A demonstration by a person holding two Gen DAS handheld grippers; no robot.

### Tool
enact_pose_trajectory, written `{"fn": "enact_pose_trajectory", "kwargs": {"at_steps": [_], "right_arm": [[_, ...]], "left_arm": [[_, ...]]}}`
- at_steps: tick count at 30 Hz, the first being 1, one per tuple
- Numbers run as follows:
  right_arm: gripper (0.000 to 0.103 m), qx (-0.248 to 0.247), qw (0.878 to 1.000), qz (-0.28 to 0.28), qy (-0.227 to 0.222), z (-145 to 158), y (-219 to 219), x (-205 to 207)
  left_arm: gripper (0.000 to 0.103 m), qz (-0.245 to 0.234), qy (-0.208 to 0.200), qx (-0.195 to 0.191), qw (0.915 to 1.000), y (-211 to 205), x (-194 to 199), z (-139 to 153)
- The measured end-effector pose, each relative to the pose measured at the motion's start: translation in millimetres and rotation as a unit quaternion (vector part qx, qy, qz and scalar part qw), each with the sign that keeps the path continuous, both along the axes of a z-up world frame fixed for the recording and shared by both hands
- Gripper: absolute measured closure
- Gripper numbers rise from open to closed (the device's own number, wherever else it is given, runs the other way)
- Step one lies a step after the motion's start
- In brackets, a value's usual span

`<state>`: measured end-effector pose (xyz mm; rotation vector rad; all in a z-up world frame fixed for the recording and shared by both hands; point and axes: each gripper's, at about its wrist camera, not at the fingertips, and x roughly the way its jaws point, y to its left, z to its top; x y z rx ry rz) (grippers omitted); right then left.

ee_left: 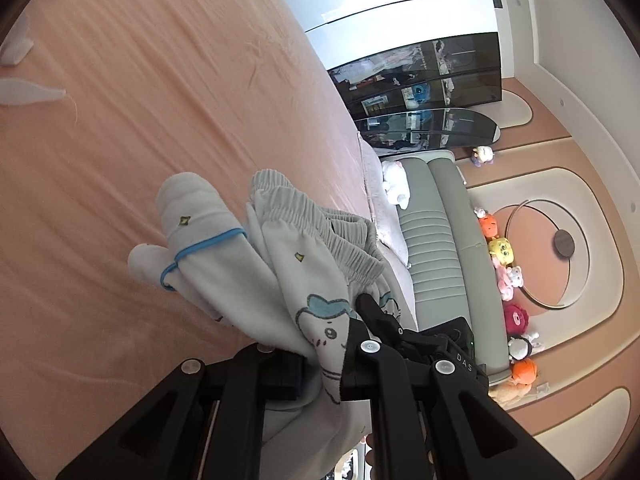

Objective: Fold clothes

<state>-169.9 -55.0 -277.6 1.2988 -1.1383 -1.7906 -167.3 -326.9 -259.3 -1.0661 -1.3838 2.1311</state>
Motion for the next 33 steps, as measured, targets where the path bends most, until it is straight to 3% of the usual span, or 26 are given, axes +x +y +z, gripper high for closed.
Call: {"fn": "enact_pose_trajectory", "kwargs": {"at_steps": [5,9,17,29,33], "right_arm": [[0.091,-0.006,1.0,0.0,0.001,6.7,4.3,24.8],[0.091,-0.007,1.0,0.003,0.009,19.9,-19.3,14.1],[0.091,-0.015,0.999,0.028,0.023,38.2,-34.6,30.9],[0.091,-0.029,0.992,0.114,0.04,65.4,-116.5,35.7],[0.091,-0.039,0.99,0.131,0.044,74.4,-135.0,36.7]], "left_arm": [[0.094,0.006,0.007,-0.008,0.9999,-7.6,16.0,13.0],[0.095,0.009,0.016,-0.009,0.9998,-12.1,24.1,23.5],[0.094,0.025,0.028,-0.024,0.999,-43.1,48.1,44.9],[0.094,0.104,0.03,-0.055,0.9926,-116.4,98.2,85.4],[0.094,0.131,0.033,-0.048,0.9897,-131.1,108.6,92.3]]}}
